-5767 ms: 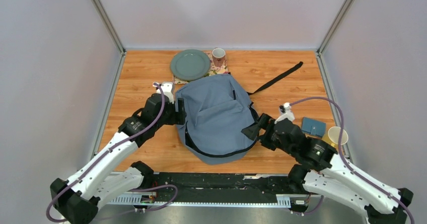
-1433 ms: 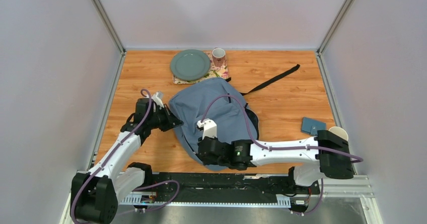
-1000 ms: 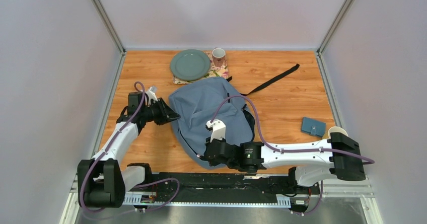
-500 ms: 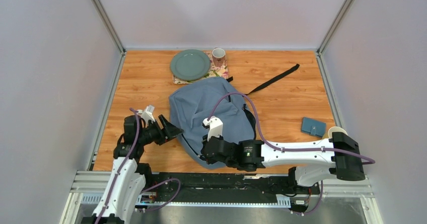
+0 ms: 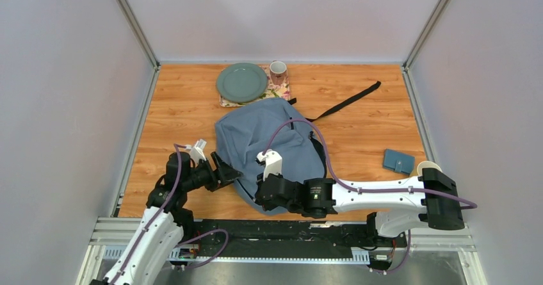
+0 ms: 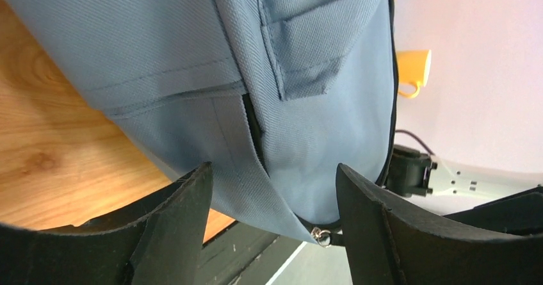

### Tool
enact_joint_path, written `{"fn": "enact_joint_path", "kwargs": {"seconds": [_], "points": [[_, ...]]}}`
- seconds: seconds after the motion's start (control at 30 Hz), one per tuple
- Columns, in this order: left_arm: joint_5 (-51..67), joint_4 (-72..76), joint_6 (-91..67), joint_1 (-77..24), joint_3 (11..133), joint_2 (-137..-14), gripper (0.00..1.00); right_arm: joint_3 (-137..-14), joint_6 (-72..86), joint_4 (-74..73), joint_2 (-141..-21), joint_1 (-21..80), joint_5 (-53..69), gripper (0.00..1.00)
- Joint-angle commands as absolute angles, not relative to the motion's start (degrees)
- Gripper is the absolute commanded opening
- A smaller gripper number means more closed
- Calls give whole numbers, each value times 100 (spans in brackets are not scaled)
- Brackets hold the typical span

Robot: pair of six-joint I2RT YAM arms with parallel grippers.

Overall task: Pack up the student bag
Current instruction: Zip the student bag at the center of the board.

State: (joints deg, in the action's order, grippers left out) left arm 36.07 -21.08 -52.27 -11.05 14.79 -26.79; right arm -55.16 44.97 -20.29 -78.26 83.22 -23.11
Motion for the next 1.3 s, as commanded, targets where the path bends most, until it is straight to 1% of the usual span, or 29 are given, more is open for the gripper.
{"fn": "enact_joint_path", "kwargs": {"seconds": [0.0,0.1,0.13,0.17,0.2,0.27,0.3,0.37,0.4,0.47,0.63,0.8,1.1,1.27], "points": [[3052,-1934,-5388,-1799,1591,-2926,77,-5511,4561,-1758,-7647,8385,-2232,0],[2743,-1960,-5379,-2135,1582,-3084,77,-5520,4570,-1767,-7655,8385,-2224,0],[2699,-1960,-5370,-2171,1582,-3120,71,-5528,4579,-1767,-7664,8385,-2241,0],[2655,-1969,-5353,-2206,1582,-3146,68,-5520,4579,-1775,-7664,8385,-2241,0],[2593,-1969,-5318,-2223,1591,-3190,55,-5520,4588,-1775,-7681,8385,-2233,0],[2549,-1978,-5247,-2232,1608,-3252,43,-5537,4588,-1802,-7673,8393,-2232,0],[2505,-1960,-5204,-2232,1608,-3339,34,-5528,4579,-1810,-7673,8402,-2232,0],[2505,-1873,-5177,-2241,1635,-3427,21,-5537,4570,-1819,-7655,8411,-2232,0],[2505,-1829,-5142,-2233,1643,-3532,11,-5537,4553,-1837,-7647,8420,-2198,0],[2470,-1802,-5080,-2232,1748,-3629,0,-5546,4561,-1933,-7612,8437,-2197,0],[2075,-2065,-4641,-2241,2082,-3814,0,-5380,4842,-2355,-7269,8446,-2320,0],[1486,-2636,-4167,-2224,2505,-3920,0,-5002,5018,-2627,-6506,8446,-2539,0],[1214,-2838,-3982,-2206,2715,-3964,0,-4465,5326,-3260,-5652,8437,-3225,0],[1116,-3164,-3762,-1909,2935,-3885,0,-4324,5405,-3428,-5309,8437,-3313,0]]}}
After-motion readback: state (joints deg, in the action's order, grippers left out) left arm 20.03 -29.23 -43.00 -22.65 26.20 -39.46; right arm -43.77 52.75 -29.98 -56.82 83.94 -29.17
